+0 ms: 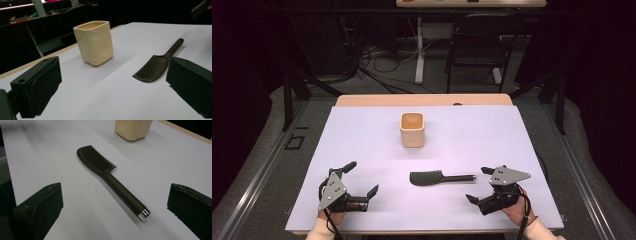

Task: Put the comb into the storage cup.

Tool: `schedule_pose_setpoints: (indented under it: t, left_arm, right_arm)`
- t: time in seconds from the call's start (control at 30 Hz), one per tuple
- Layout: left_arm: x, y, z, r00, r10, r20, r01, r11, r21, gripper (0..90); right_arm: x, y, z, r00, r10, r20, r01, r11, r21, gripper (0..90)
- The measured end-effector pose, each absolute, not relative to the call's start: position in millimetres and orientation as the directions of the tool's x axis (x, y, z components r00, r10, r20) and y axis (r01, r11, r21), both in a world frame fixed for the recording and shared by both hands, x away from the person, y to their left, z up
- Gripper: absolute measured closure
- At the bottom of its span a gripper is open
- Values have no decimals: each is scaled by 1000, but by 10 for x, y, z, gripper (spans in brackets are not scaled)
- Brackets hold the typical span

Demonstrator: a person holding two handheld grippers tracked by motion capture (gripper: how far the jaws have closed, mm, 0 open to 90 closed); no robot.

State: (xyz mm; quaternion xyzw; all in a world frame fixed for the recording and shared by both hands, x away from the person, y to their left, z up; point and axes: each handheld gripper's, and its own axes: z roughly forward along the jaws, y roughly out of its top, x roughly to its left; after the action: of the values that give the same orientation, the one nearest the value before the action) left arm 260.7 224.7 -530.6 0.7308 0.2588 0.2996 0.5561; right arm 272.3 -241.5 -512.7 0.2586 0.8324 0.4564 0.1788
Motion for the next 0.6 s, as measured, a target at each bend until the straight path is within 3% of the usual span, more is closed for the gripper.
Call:
schedule_pose_setpoints:
  t: [0.6]
  left_arm:
    - [2633, 2208, -5310, 696, 703, 150, 43, -249, 968, 0]
  right_arm:
    - [2891, -2117, -5147, -842, 527, -110, 261, 579, 773, 0]
